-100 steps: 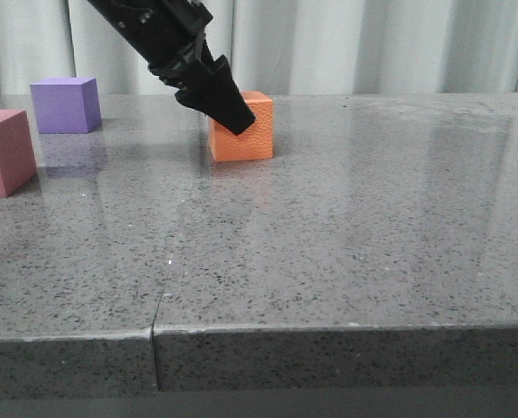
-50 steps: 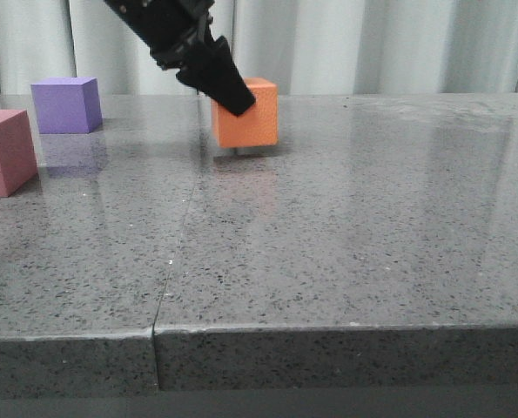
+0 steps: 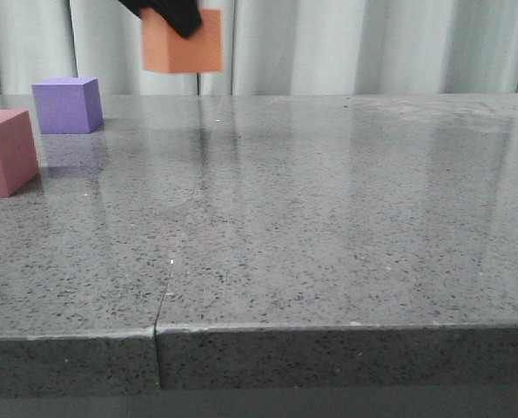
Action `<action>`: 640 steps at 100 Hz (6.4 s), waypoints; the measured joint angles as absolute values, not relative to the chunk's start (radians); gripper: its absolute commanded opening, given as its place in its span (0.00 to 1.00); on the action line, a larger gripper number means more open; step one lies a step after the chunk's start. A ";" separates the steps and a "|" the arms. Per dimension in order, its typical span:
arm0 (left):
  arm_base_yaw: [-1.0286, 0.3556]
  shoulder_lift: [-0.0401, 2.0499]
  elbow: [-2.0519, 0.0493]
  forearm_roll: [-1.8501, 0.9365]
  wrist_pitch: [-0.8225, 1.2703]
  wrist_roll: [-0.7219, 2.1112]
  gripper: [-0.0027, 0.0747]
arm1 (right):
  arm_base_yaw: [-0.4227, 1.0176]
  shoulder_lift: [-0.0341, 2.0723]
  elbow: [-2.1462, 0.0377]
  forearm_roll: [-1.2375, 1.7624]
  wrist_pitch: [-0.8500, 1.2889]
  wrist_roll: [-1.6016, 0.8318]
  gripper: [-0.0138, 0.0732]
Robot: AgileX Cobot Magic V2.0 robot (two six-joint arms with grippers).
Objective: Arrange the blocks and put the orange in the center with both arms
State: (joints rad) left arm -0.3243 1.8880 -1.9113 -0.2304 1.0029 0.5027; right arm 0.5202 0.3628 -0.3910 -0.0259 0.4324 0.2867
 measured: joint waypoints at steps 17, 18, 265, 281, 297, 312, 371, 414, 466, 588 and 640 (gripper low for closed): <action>-0.272 1.820 -1.896 -0.094 1.019 0.244 0.40 | 0.520 0.363 -0.391 -0.026 0.432 0.287 0.08; -0.266 1.817 -1.894 -0.089 1.019 0.235 0.40 | 0.520 0.363 -0.391 -0.026 0.432 0.287 0.08; -0.135 1.395 -1.239 0.074 0.578 -0.255 0.42 | 0.520 0.363 -0.391 -0.026 0.432 0.287 0.08; -0.135 1.247 -1.100 0.072 0.508 -0.255 0.12 | 0.520 0.363 -0.391 -0.026 0.432 0.287 0.08; -0.135 1.095 -0.973 0.072 0.454 -0.255 0.01 | 0.520 0.363 -0.391 -0.026 0.432 0.287 0.08; -0.135 0.958 -0.859 0.072 0.419 -0.255 0.01 | 0.520 0.363 -0.391 -0.026 0.432 0.287 0.08; -0.135 0.383 -0.505 0.072 0.408 -0.255 0.01 | 0.520 0.363 -0.391 -0.026 0.432 0.287 0.08; -0.135 0.223 -0.335 0.086 0.448 -0.255 0.01 | 0.520 0.363 -0.391 -0.026 0.432 0.287 0.08; -0.045 0.105 -0.065 0.055 0.137 -0.135 0.01 | 0.520 0.363 -0.391 -0.026 0.432 0.287 0.08; 0.014 -0.005 0.001 -0.026 0.167 -0.019 0.01 | 0.520 0.363 -0.391 -0.026 0.432 0.287 0.08; 0.014 -0.005 0.001 -0.026 0.167 -0.018 0.01 | 0.408 0.291 -0.322 -0.026 0.352 0.287 0.08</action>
